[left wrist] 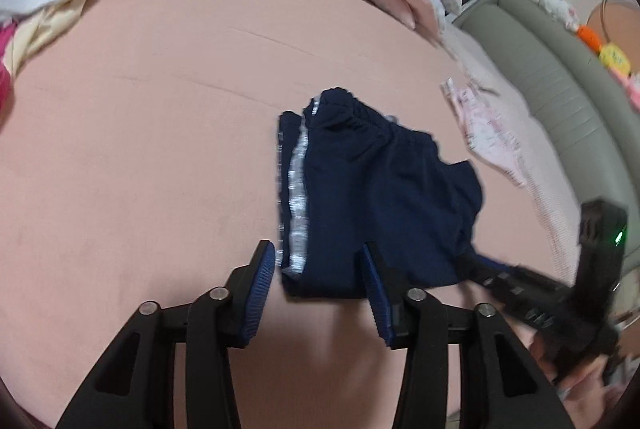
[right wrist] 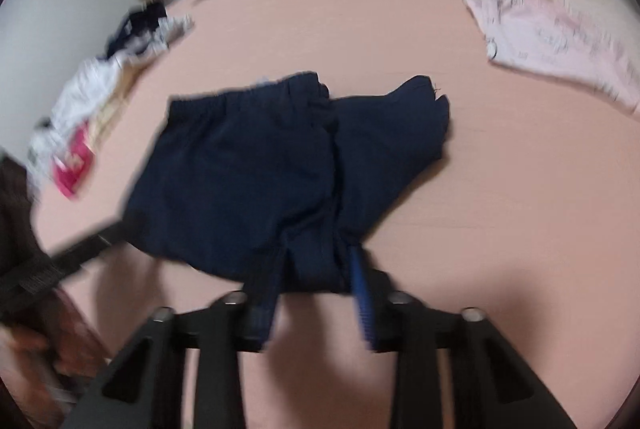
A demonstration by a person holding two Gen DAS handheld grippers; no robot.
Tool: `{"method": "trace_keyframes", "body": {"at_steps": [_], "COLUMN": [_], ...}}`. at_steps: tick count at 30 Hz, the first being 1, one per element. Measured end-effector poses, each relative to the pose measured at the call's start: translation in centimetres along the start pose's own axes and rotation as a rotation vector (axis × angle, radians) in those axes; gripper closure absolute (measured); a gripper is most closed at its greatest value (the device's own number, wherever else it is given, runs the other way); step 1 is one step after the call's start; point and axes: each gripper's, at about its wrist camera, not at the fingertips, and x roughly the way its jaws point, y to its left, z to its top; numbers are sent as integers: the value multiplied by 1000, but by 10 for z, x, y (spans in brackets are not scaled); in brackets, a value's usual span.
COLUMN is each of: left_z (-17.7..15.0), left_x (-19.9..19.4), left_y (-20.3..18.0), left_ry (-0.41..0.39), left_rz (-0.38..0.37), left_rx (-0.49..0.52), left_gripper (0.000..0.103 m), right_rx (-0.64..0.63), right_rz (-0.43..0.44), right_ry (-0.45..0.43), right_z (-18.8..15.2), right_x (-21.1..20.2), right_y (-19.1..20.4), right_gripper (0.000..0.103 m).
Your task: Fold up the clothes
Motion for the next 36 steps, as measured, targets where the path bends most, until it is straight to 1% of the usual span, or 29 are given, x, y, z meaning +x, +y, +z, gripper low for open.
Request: {"method": "trace_keyframes", "body": {"at_steps": [1,2,3,4,6,8,9,10,12,13,14,15,17,18,19,20,22,23,24,26,28,29,31,32,34,35,36], "left_z": [-1,-3,-4,-5,-4,-3,-3,-4,-8,-15,-21,-30,-45,-51,-57,-58,-52,-49,-45,-35,-30,-27,-24,-24,-25,-29,-32], "left_x": [3,6,9,12,7,1,-1,-8,-20,-31,-34,-32,-27,-21,-13,-12,-18,-23,-28,-43,-52,-50,-41,-34,-21,-8,-3], "left_y": [1,2,3,3,1,-2,-4,-7,-11,-12,-13,-12,-9,-4,5,9,13,11,9,1,-11,-19,-34,-41,-55,-59,-59], "left_ry": [-2,-4,-6,-8,3,14,20,29,39,38,57,94,157,186,217,220,224,213,203,143,95,79,64,64,64,100,108], "left_rz": [11,22,33,43,18,-7,-19,-38,-59,-85,-97,-93,-84,-68,-62,-80,-89,-59,-29,20,20,33,43,41,36,28,41], "left_rx": [-7,-13,-20,-27,-30,-34,-35,-30,-16,-32,-37,-25,-14,-23,-53,-79,-108,-91,-74,-15,65,108,192,233,315,345,363], "left_gripper": [83,86,88,89,92,93,93,93,93,93,93,93,93,93,92,91,89,89,85,83,83,82,82,82,82,81,79], "right_rx": [1,4,8,2,-14,-36,-26,-14,5,15,24,36,49,52,56,59,5,-20,-24,-28,-57,-71,-101,-107,-136,-151,-162], "right_rz": [7,16,40,45,52,-11,-33,-32,4,23,42,64,46,37,28,19,-23,-48,-69,-112,-161,-185,-233,-201,-157,-137,-141], "right_ry": [1,2,7,3,-5,-20,-30,-34,-28,-24,-21,-10,24,48,72,96,93,87,73,42,-60,-112,-217,-232,-189,-166,-118], "right_z": [0,-1,-2,-8,-19,-22,-23,-25,-30,-33,-36,-42,-59,-64,-69,-75,-74,-75,-75,-74,-69,-66,-61,-58,-56,-54,-56], "right_x": [-1,-2,-3,-8,-20,-23,-26,-31,-40,-44,-48,-53,-54,-50,-46,-43,-46,-48,-50,-54,-65,-71,-82,-80,-61,-51,-39], "right_y": [1,2,1,-4,-13,-11,-12,-13,-17,-18,-20,-21,-26,-27,-28,-29,-21,-17,-15,-12,-3,2,11,16,28,34,36], "right_gripper": [84,89,91,91,92,93,93,93,93,93,93,93,93,93,93,93,92,90,85,83,83,80,80,80,80,80,80]}}
